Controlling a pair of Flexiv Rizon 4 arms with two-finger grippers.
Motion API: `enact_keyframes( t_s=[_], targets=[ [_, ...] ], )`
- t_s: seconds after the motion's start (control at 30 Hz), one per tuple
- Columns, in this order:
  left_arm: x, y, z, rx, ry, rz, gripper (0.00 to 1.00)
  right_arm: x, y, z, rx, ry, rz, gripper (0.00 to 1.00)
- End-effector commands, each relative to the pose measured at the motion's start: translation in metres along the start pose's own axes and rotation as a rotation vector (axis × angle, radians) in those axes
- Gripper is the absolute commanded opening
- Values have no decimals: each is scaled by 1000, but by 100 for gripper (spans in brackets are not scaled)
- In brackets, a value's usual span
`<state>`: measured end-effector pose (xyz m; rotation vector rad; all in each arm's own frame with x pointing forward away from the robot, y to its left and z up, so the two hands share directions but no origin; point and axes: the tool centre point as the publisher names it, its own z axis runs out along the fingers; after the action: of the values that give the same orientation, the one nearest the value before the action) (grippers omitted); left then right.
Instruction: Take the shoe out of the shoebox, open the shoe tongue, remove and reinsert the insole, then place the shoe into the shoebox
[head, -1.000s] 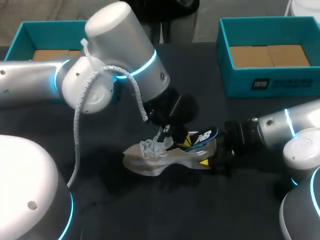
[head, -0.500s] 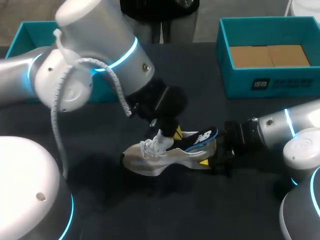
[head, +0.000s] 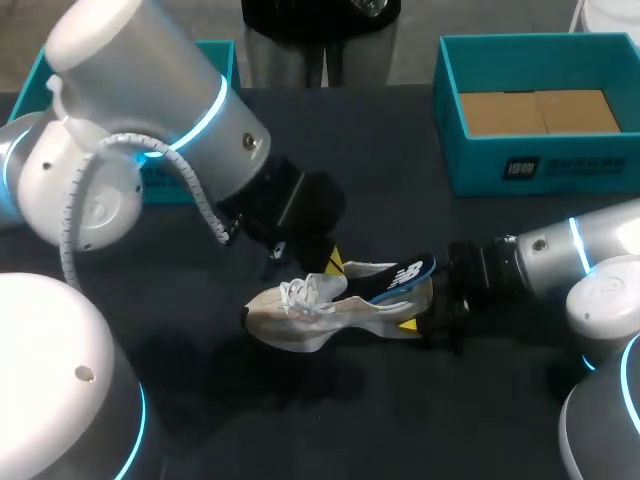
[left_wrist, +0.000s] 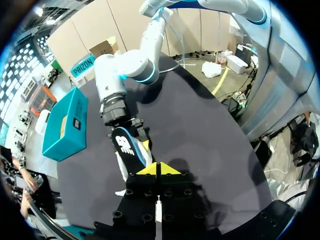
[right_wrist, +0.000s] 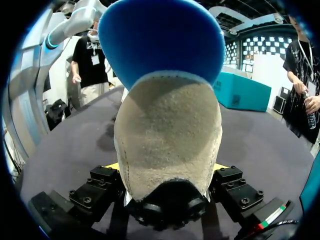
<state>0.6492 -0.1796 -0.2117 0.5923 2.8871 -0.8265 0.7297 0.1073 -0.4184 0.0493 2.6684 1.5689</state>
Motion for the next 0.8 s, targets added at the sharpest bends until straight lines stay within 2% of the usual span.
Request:
enact_keyframes(
  t_s=[0.03,0.2,0.8],
  targets=[
    [9,4,2,-7,-104,-21,0,1,1,0,3,-2,0,0],
    [3,6,17,-10,-132,-54,0,1,1,0,3,-2,0,0],
    [-29,15,70,-22,-129,-170,0,1,1,0,3,-2,0,0]
  ],
)
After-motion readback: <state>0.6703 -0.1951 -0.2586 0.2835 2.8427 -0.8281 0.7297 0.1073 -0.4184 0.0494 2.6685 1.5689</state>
